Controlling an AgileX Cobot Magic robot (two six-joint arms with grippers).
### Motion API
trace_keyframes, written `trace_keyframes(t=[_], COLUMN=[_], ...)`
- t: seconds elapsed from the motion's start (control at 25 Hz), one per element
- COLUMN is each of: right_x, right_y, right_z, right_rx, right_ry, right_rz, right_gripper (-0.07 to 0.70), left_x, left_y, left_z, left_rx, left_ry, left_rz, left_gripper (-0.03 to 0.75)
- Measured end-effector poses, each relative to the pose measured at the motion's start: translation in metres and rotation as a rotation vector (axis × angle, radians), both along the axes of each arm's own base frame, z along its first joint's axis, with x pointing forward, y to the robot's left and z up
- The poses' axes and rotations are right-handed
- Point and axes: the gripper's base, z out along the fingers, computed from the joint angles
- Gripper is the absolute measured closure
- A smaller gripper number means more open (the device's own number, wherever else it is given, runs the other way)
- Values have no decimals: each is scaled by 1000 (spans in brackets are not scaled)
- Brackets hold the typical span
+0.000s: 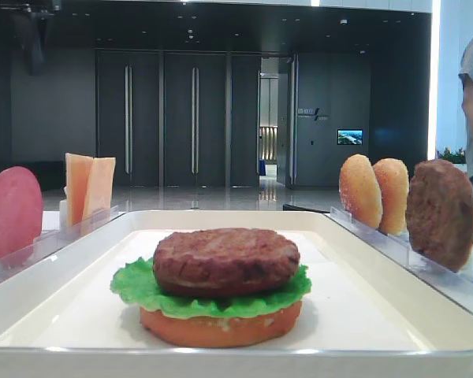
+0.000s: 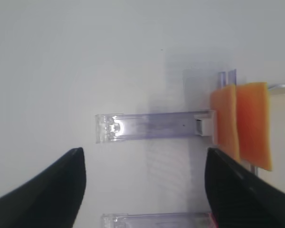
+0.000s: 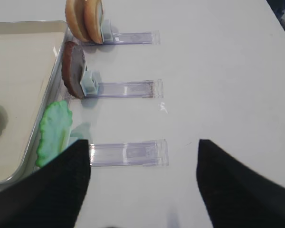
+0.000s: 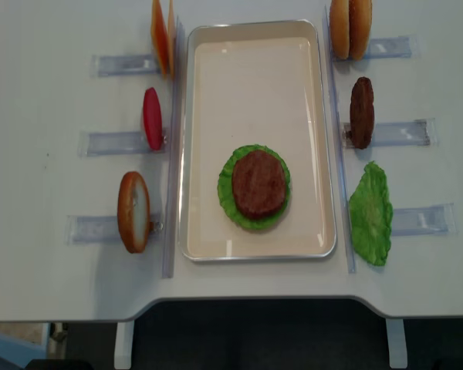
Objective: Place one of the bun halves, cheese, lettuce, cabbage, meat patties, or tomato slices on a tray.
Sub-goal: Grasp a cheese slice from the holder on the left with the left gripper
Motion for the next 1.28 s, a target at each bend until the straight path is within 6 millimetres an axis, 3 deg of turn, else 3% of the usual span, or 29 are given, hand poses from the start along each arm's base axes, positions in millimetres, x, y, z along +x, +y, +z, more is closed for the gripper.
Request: trace_keyframes(t=[0.28, 0.64, 1.28], right_x=[0, 0, 0], right_y=[0, 0, 0], right_z=[0, 0, 0], right_rx=[0, 0, 0], right_ry=[0, 0, 0], right_rz=[0, 0, 0], right_gripper=[166, 166, 166], left_x=[-3, -5, 8], left_y=[-36, -93, -113], left_z=[-4, -33, -69], left_rx=[-12, -9, -30], left_ry=[6, 59, 81], left_rz=[-41, -91, -60], left_gripper=[124, 125, 125])
